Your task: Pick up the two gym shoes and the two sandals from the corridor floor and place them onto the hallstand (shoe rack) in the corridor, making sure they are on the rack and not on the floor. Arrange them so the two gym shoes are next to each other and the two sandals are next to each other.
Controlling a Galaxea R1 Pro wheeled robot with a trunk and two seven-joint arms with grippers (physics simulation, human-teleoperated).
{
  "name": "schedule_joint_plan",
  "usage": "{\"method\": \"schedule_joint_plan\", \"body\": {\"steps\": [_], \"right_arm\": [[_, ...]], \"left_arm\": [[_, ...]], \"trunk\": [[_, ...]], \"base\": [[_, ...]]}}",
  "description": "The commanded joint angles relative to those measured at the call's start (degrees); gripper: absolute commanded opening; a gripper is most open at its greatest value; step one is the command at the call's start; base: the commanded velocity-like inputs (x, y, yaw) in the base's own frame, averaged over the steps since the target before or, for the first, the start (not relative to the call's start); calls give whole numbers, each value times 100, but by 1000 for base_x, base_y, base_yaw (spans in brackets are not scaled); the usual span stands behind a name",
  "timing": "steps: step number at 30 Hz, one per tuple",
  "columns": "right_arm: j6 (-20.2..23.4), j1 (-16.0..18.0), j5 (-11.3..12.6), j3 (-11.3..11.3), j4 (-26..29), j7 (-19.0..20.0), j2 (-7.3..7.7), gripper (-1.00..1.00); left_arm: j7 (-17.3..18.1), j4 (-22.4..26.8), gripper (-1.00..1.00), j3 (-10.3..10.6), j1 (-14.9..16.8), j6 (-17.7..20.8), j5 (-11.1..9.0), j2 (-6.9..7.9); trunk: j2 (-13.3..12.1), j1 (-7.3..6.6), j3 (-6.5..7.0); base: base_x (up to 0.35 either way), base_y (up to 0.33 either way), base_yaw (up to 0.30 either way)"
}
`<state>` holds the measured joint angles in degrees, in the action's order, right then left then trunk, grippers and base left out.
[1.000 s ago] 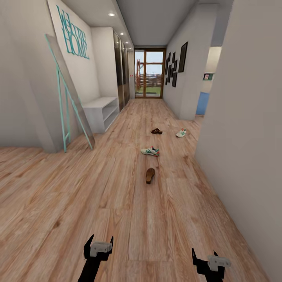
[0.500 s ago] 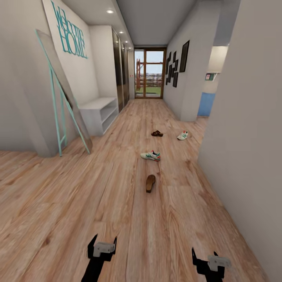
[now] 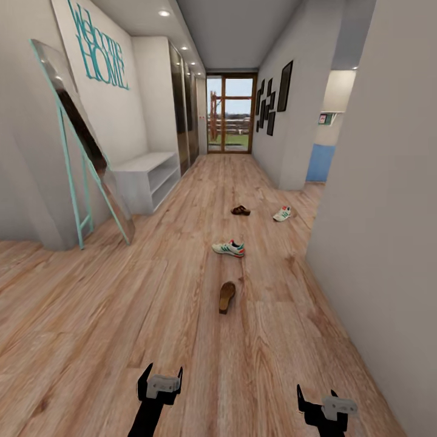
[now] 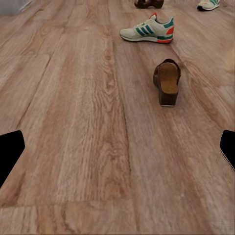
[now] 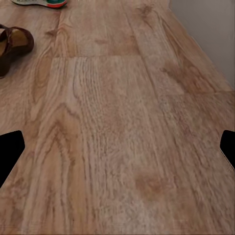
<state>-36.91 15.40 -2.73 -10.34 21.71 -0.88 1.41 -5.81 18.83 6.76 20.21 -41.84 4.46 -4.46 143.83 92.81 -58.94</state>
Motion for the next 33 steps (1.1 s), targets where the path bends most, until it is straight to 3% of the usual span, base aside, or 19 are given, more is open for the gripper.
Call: {"method": "schedule_joint_plan", "body": {"steps": [1, 18, 33], "right_arm": [[0, 0, 0, 15, 0, -2, 0, 100], [0, -1, 8, 194, 0, -8, 0, 100], [0, -2, 9, 215, 0, -8, 0, 100]], "left_arm": [[0, 0, 100, 0, 0, 0, 0, 0], [1, 3, 100, 0, 0, -4, 2, -2], [-2, 1, 100, 0, 0, -8, 2, -2]], "trunk": [[0, 0, 0], [0, 0, 0], [0, 0, 0]], "base": [[296, -165, 0], [280, -148, 0], [68, -34, 0]]}}
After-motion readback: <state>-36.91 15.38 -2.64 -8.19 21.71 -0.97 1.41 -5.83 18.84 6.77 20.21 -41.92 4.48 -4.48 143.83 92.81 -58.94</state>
